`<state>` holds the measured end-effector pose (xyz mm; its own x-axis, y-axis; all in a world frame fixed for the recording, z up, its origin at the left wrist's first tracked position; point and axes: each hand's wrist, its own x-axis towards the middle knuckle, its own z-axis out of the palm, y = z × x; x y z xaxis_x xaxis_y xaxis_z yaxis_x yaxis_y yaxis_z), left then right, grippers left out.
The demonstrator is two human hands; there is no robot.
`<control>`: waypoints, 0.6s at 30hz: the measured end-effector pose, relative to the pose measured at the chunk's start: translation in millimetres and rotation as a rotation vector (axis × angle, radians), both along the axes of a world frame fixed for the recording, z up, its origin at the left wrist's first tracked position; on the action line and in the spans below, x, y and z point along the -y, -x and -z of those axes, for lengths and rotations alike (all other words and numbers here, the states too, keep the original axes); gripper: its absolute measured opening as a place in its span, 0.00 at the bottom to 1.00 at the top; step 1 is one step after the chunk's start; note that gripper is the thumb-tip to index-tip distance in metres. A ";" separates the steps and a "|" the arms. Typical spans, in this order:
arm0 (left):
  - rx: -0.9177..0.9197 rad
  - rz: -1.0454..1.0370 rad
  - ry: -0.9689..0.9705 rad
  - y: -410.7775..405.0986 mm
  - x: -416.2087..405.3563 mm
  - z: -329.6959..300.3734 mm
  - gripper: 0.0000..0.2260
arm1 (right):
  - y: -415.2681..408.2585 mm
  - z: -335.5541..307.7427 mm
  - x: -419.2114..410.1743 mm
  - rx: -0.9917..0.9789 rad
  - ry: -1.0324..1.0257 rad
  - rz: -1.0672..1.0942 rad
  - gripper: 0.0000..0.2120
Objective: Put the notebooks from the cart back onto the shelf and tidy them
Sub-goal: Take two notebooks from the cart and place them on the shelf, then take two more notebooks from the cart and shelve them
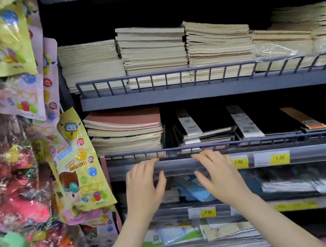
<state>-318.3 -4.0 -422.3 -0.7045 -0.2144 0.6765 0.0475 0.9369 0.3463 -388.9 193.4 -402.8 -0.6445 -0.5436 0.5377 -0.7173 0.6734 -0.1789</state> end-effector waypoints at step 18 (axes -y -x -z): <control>0.480 0.001 -0.356 -201.3 7.9 -205.0 0.13 | -154.4 -187.3 26.1 0.735 -0.280 -0.042 0.18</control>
